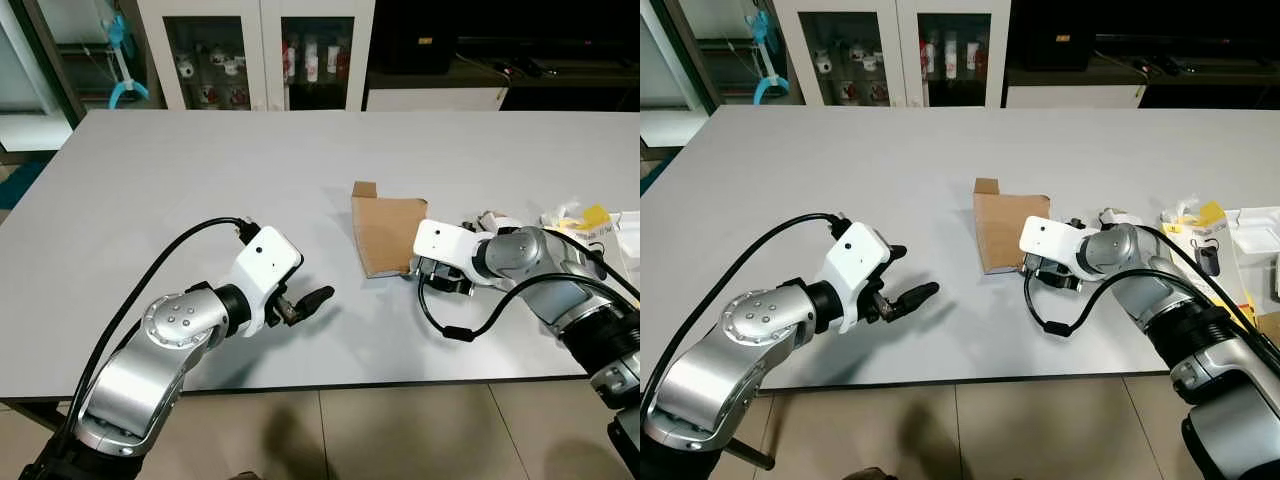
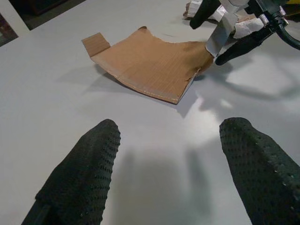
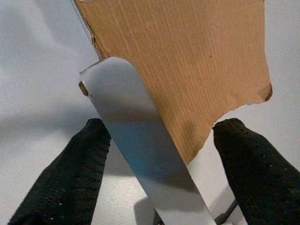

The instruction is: Picking trash to rubbish bin

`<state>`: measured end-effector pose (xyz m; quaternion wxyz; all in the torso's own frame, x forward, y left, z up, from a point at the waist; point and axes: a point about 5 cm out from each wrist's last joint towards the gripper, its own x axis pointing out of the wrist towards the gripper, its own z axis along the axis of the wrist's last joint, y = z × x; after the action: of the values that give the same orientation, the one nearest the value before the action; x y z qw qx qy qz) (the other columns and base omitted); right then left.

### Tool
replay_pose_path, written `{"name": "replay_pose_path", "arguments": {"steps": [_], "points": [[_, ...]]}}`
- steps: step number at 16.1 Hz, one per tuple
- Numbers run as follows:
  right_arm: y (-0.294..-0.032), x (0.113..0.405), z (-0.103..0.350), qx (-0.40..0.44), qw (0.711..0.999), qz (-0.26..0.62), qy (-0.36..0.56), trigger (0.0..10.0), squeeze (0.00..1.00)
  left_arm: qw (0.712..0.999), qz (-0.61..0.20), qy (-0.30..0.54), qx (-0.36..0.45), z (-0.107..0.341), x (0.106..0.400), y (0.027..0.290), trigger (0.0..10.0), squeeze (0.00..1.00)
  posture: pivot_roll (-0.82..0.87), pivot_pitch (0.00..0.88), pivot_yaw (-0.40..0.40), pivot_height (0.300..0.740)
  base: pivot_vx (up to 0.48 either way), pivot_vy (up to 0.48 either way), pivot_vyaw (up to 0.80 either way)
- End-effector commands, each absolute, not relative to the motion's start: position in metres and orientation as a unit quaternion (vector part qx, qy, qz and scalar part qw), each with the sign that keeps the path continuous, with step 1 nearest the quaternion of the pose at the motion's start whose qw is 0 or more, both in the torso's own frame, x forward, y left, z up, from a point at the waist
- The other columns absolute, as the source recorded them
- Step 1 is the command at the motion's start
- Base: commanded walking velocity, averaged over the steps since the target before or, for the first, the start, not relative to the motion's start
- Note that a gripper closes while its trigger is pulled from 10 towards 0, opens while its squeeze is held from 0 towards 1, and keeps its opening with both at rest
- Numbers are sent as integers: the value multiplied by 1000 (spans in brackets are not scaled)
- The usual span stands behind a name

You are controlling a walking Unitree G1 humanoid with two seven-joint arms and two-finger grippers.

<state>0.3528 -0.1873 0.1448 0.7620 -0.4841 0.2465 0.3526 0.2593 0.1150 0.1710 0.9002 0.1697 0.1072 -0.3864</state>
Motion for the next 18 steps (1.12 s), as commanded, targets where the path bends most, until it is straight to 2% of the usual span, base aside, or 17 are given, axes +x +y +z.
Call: {"name": "replay_pose_path", "arguments": {"steps": [1,8,18], "points": [[-189,356,151,-486,761,355,244,0,0,897,-391,113,171,170,259,114,10000,0,-41,0,-18,740,0,0,0],[-187,356,150,-486,749,376,249,0,0,893,-400,119,170,168,256,114,10000,0,-43,0,-19,740,0,0,0],[-177,352,155,-458,763,394,231,0,0,892,-400,116,176,169,258,114,10000,0,-54,0,-5,740,0,0,0]]}}
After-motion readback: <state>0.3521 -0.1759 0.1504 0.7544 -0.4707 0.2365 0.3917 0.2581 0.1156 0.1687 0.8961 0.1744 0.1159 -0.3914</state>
